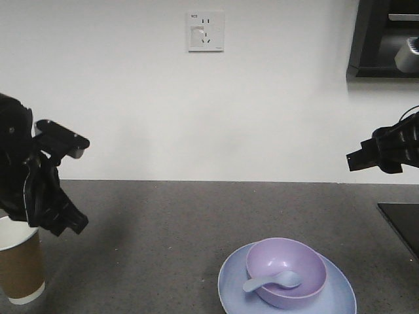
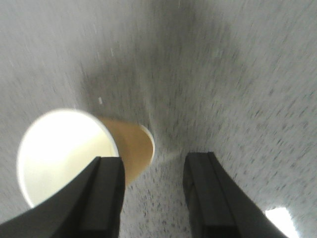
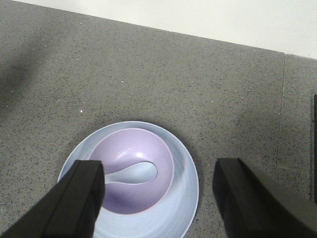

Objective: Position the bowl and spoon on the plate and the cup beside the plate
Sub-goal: 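Move the left gripper over the brown paper cup and lower it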

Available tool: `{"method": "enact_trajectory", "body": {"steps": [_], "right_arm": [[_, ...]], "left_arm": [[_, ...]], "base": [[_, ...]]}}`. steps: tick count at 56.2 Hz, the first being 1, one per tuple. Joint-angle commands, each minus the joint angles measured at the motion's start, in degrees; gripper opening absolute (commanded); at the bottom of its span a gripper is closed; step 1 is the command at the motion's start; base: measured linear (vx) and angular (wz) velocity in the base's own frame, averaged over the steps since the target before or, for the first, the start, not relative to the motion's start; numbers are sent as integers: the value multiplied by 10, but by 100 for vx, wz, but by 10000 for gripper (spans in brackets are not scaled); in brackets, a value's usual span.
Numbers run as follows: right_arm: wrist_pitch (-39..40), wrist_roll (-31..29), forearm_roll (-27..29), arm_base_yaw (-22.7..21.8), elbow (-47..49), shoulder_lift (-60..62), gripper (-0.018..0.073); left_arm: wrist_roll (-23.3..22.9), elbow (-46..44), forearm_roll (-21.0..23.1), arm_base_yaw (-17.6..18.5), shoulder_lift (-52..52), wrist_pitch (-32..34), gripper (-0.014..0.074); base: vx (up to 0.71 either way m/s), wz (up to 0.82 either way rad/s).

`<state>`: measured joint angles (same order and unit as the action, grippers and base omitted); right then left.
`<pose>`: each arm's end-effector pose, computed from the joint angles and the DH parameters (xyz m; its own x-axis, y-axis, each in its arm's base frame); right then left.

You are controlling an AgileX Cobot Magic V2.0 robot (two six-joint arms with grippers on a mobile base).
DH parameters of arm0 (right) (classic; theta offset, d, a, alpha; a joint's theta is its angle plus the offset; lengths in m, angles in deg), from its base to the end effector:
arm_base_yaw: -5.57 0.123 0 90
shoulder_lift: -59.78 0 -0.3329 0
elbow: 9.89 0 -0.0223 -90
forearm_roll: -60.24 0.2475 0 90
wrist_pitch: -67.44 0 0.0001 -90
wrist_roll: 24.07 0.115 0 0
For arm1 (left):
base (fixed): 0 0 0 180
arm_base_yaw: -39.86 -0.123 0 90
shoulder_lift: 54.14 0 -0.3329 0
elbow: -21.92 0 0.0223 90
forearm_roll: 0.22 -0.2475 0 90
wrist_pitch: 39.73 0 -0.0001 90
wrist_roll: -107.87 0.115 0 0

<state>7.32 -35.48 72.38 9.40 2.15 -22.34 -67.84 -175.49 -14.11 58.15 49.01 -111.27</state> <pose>0.2645 0.0387 0.4858 -0.6148 -0.1321 -0.7775 -0.2636 0.9636 0.0448 0.3548 -0.0897 0.3849 -0.8287 0.4302 -0.3580 0.3507 0.8976 0.2669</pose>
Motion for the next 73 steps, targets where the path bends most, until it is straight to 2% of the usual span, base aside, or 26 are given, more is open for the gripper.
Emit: {"method": "enact_trajectory", "body": {"steps": [1,11,28,48,51,55,63,68,73], "right_arm": [[37,-4,2,-2,16,8,522],[37,-4,2,-2,16,5,522],[37,-4,2,-2,16,-1,522],[40,-2,2,-2,16,-7,522],[40,-1,2,-2,16,-7,522],[40,-1,2,-2,16,-7,522],[40,-1,2,-2,16,-7,522],[40,-1,2,-2,16,-7,522],[40,-1,2,-2,16,-7,522]], "left_arm": [[-14,10,-9,-8,-30,45,415],[-20,42,-38,-23,-30,65,415],[-33,44,-37,-48,-27,103,415],[-31,102,-35,-66,-27,155,406],[-30,102,-32,-66,-27,156,375],[-30,102,-31,-66,-27,160,284],[-29,101,-30,-66,-27,158,-10],[-28,98,-20,-66,-27,155,-8],[-5,83,16,-65,-29,146,-8]], "base": [[0,0],[0,0],[0,0],[0,0],[0,0],[0,0],[0,0],[0,0],[0,0]]}}
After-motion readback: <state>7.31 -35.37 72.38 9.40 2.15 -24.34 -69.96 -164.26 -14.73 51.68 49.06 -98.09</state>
